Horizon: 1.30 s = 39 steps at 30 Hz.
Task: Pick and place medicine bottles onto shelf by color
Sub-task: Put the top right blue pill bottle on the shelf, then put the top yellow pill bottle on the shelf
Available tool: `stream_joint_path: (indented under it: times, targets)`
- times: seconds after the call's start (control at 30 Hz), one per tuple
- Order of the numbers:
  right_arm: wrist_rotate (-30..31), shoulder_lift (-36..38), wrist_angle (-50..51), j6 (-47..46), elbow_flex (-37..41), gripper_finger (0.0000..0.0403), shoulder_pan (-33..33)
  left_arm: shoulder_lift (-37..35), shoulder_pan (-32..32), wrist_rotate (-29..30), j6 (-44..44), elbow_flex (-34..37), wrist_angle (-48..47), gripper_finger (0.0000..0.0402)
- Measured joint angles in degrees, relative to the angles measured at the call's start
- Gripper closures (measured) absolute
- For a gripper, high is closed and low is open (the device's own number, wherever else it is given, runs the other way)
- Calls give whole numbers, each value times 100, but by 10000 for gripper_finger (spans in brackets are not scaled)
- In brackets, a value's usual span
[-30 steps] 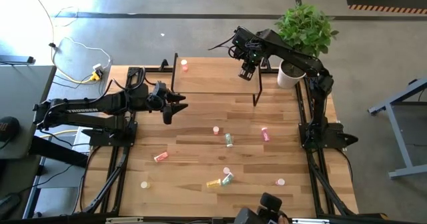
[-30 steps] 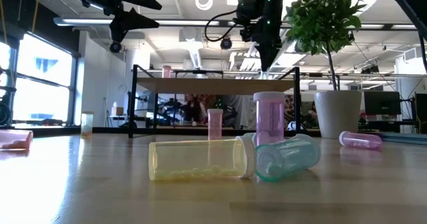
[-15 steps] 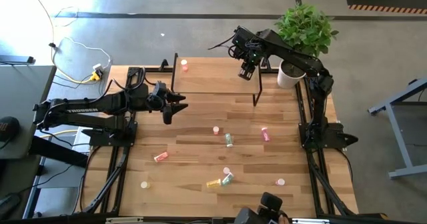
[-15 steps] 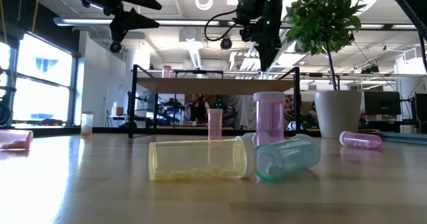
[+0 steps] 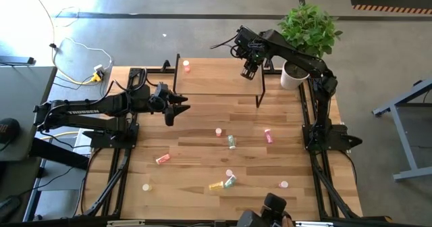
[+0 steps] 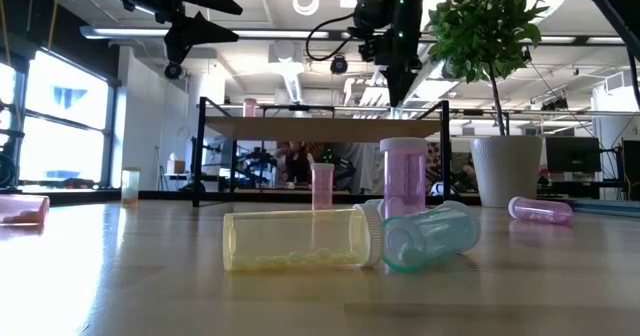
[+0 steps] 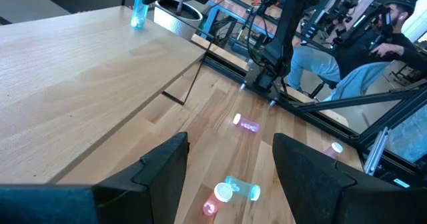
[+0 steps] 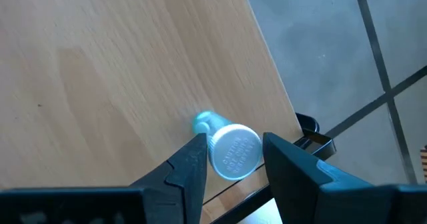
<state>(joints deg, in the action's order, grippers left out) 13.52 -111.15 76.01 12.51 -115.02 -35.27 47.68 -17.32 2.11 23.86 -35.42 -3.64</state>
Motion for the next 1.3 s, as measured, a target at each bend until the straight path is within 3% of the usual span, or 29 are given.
stream_joint_path:
  times: [0.33, 0.73, 1.1, 1.3]
  targets:
    - [0, 27, 103, 0, -176, 265, 7, 0, 0, 0, 2, 0, -206, 193]
    - [-68, 31, 627, -404, -1353, 265, 34, 0, 17, 3, 149, 0, -668, 193]
    - [-170, 28, 1313, -864, -1873, 265, 349, -255, 17, 655, 249, -13, -1969, 193]
    - [-190, 104, 1404, -1236, -1990, 265, 485, -420, 11, 1366, 190, -654, -3696, 193]
